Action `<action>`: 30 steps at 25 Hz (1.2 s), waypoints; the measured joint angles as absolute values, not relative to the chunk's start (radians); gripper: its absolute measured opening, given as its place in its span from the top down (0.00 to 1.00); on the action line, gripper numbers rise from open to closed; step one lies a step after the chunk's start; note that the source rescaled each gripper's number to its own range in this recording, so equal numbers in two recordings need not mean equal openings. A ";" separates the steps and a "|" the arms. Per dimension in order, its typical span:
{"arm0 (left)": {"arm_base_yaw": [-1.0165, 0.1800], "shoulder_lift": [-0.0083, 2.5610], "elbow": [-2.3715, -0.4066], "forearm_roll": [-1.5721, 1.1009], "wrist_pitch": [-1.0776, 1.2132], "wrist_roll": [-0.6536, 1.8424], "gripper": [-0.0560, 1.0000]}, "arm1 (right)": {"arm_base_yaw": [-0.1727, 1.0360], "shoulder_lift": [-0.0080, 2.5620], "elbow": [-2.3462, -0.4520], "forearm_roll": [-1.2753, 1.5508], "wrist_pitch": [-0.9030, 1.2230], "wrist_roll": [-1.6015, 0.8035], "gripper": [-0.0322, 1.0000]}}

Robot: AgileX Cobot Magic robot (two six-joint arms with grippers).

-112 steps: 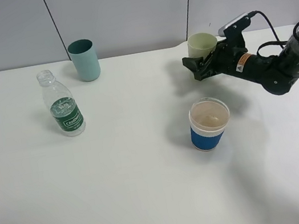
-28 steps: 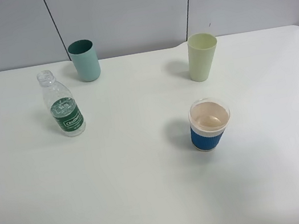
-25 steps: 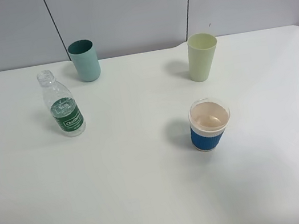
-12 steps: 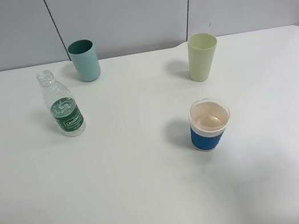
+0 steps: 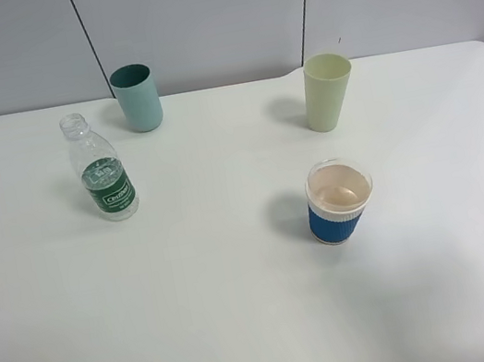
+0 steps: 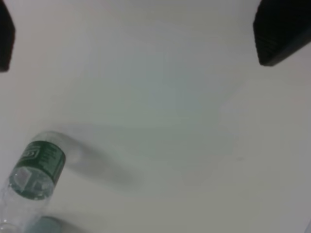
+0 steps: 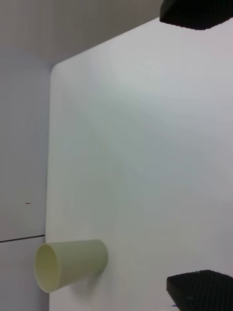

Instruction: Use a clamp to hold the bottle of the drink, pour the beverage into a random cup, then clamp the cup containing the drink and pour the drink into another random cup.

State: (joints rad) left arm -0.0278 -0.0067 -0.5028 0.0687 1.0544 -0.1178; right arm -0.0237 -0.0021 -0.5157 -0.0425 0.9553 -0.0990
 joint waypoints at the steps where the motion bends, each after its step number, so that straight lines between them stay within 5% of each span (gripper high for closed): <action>1: -0.028 -0.007 -0.503 0.069 1.054 -0.118 0.00 | -0.024 -0.002 -0.517 -0.042 0.985 -0.100 0.00; 30: -0.028 -0.007 -0.503 0.069 1.054 -0.118 0.00 | -0.056 -0.002 -0.503 -0.042 1.069 0.021 0.00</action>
